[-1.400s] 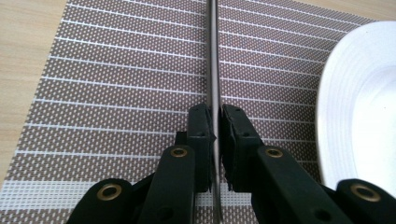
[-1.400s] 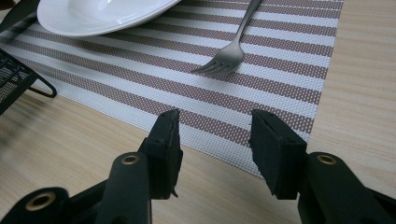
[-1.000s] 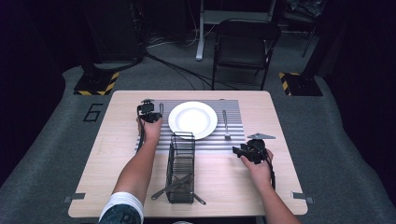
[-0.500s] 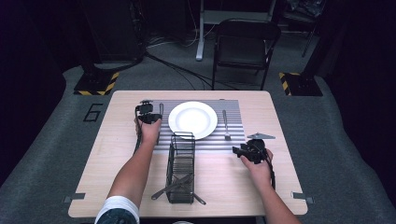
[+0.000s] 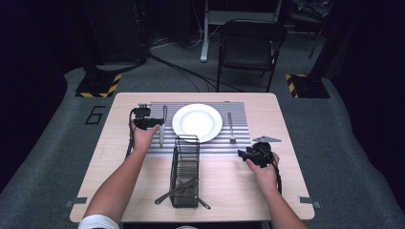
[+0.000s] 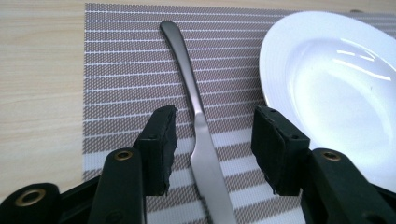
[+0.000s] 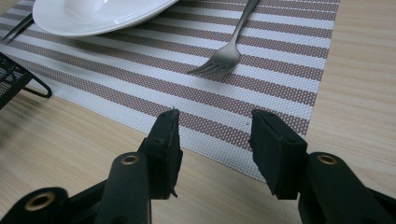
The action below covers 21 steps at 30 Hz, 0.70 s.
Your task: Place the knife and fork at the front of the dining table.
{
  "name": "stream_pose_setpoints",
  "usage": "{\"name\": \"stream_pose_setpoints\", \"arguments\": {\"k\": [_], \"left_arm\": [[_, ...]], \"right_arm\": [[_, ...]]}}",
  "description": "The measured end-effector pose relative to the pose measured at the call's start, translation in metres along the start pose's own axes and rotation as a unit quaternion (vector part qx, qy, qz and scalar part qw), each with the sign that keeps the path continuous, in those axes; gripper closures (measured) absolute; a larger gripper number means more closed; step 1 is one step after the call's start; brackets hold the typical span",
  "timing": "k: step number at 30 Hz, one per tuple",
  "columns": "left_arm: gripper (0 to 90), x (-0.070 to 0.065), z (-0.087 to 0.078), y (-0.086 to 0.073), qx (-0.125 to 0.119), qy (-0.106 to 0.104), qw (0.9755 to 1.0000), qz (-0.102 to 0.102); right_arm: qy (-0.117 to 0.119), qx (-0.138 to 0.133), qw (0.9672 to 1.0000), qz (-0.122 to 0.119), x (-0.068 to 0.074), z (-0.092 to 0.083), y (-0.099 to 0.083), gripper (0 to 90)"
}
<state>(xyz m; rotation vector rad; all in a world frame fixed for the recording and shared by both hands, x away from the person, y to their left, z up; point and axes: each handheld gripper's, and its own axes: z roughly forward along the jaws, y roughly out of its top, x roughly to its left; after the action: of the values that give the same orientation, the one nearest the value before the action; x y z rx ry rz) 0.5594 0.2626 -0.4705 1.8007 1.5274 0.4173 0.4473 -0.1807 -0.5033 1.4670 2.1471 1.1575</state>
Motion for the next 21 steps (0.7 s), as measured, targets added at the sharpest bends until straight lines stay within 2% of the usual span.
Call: {"name": "stream_pose_setpoints", "arguments": {"k": [9,12,16,21], "left_arm": [[46.7,0.003,-0.030,-0.001,-0.007,0.002,0.9992,0.040],[46.4,0.001,-0.040,0.000,-0.011,-0.004,0.9988,0.047],[45.8,-0.004,-0.054,0.002,-0.029,-0.015,0.9982,0.049],[45.2,-0.008,-0.068,0.001,-0.031,-0.028,0.9971,0.063]], "right_arm": [[0.001,-0.003,1.0000,0.004,0.001,0.000,0.001,52.4],[-0.001,-0.007,1.0000,0.003,0.002,-0.001,0.002,52.3],[-0.005,-0.009,0.9999,0.003,0.002,-0.002,0.003,51.9],[-0.007,-0.008,0.9999,0.005,0.002,-0.002,0.002,51.8]]}}
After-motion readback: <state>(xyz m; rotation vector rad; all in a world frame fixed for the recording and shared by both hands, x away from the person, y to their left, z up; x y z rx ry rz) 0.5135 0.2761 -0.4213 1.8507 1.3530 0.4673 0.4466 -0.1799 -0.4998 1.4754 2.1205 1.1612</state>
